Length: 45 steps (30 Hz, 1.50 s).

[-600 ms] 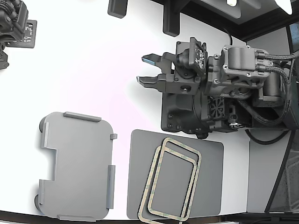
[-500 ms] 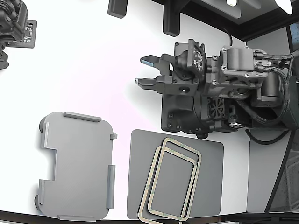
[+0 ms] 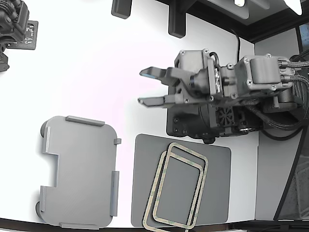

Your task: Move top rectangular frame to the holder.

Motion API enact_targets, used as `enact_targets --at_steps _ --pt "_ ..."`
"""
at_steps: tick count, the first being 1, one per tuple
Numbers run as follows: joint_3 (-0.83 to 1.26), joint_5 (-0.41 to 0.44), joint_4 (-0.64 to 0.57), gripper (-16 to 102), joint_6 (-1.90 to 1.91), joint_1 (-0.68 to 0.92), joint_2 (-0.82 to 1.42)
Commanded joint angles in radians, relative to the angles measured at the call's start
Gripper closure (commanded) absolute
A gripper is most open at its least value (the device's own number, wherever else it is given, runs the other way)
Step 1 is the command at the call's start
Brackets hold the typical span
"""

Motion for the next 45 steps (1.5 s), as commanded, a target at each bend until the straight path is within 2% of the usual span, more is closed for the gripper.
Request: enact_targets --at_steps 1,3,6,10,13,16,20,29,33,34,39,45 --pt "-0.104 -0.002 0.051 -14 -0.049 0.107 -0.084" --pt "-0.189 0.025 0.120 -14 -0.072 0.193 -0.169" --pt "-0.310 0.115 0.273 -14 -0.097 0.345 -0.299" --pt "-0.436 0.155 0.459 -14 -0.081 0.517 -0.426" --pt "-0.517 0.221 0.535 -14 -0.064 0.637 -0.483" --pt "-0.586 0.221 0.600 -14 -0.037 0.716 -0.551" --pt "-0.624 0.236 0.635 -14 -0.014 0.808 -0.638" --pt "-0.632 0.141 0.623 -14 0.012 0.922 -0.784" --pt "-0.678 0.141 0.647 -10 0.063 0.977 -0.877" --pt "-0.681 0.141 0.647 -14 0.075 0.991 -0.888" --pt "-0.733 0.152 0.660 -14 0.078 1.019 -0.974" --pt "-0.721 0.127 0.618 -14 0.064 1.028 -1.019"
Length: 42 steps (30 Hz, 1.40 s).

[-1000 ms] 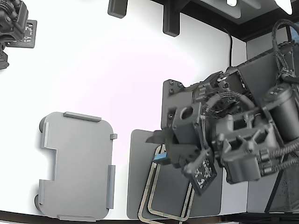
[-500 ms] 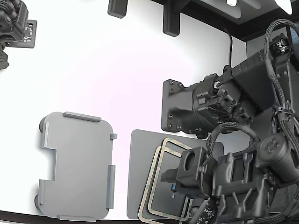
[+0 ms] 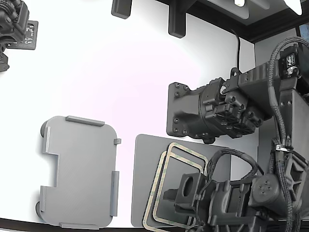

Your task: Move top rectangular frame to the holder.

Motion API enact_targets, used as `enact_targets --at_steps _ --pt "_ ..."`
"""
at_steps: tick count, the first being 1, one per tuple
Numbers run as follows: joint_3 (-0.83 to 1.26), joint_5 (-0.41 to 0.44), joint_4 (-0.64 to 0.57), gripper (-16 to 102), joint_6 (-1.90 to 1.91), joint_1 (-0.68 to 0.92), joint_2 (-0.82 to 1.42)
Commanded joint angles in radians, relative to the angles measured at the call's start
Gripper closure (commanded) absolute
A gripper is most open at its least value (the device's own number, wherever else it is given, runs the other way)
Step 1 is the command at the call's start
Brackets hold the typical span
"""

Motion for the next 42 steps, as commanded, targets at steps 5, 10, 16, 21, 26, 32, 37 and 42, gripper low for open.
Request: enact_targets --at_steps 5,10,16,21,26,32,37,42 --pt "-0.023 0.023 -0.002 -13 -0.003 0.023 -0.043" --pt "-0.003 0.037 -0.031 -10 -0.066 0.017 -0.054" --pt "0.040 0.044 -0.087 -10 -0.103 0.012 -0.043" --pt "0.071 0.031 -0.114 -5 -0.112 0.000 -0.031" --pt "0.094 0.026 -0.132 -4 -0.114 0.000 -0.020" --pt "0.123 0.003 -0.161 5 -0.150 -0.003 -0.008" --pt "0.130 0.000 -0.176 7 -0.160 -0.008 -0.011" --pt "0.127 -0.006 -0.183 12 -0.181 -0.028 -0.015"
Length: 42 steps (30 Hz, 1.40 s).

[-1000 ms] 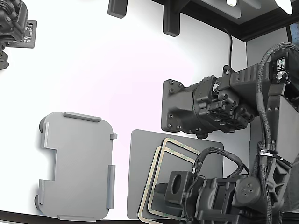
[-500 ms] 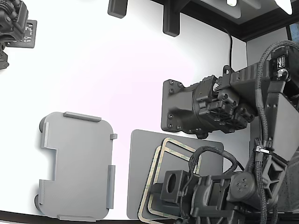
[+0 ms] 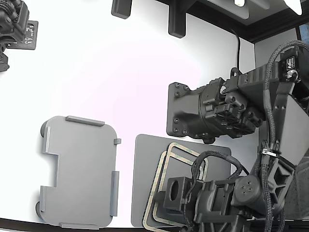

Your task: Move top rectangular frame to the holder.

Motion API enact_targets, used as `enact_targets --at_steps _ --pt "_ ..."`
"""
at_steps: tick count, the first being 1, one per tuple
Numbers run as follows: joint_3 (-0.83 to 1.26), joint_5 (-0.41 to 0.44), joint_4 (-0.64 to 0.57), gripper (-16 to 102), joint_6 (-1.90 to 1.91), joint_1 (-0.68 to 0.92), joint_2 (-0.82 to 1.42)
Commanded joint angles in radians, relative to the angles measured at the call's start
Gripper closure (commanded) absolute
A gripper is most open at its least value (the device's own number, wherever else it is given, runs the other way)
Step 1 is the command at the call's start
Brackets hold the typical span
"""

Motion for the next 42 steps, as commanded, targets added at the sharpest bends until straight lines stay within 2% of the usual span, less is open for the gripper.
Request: enact_targets --at_steps 1,16,26,42 --pt "-0.021 -0.005 -0.006 12 -0.008 -0.025 0.018" --pt "-0.029 -0.021 -0.012 22 -0.020 -0.060 0.003" --pt "-0.020 -0.029 -0.031 22 -0.025 -0.071 0.002" --pt "0.002 -0.031 -0.044 35 -0.015 -0.074 0.009"
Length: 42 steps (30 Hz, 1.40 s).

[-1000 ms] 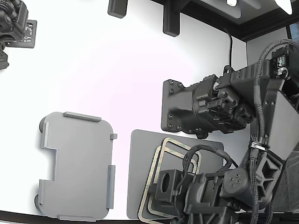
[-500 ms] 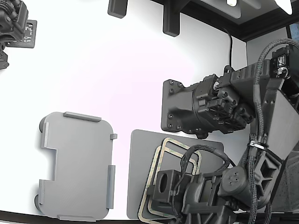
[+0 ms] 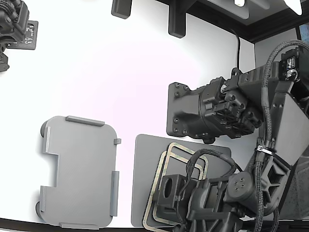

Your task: Move top rectangular frame to the holder.

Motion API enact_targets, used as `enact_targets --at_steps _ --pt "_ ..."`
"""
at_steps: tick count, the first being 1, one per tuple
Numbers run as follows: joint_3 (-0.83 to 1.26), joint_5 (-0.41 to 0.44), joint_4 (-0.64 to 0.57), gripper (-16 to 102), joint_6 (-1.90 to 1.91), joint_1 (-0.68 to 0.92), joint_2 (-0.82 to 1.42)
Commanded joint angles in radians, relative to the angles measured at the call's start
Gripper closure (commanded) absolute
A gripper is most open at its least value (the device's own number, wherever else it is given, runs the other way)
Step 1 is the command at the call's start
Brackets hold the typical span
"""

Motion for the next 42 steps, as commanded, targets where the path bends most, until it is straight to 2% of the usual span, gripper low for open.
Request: enact_targets --at_steps 1,5,8,14,15,20,24,32,36,40,42 --pt "-0.014 0.000 -0.009 37 -0.002 -0.023 0.025" --pt "-0.006 -0.005 -0.014 39 -0.012 -0.032 0.029" --pt "-0.006 -0.006 -0.014 48 -0.012 -0.032 0.031" --pt "-0.031 -0.003 0.011 93 0.002 -0.032 0.029" --pt "-0.034 0.000 0.014 97 0.005 -0.032 0.029" --pt "-0.055 0.012 0.040 97 0.026 -0.034 0.029" --pt "-0.132 0.034 0.124 97 0.089 -0.046 0.031" --pt "-0.204 -0.008 0.212 97 0.489 -0.123 0.115" --pt "-0.310 0.023 0.288 97 0.724 -0.195 0.100" --pt "-0.299 0.097 0.244 97 1.031 -0.278 0.123" --pt "-0.319 0.101 0.250 97 1.144 -0.333 0.098"
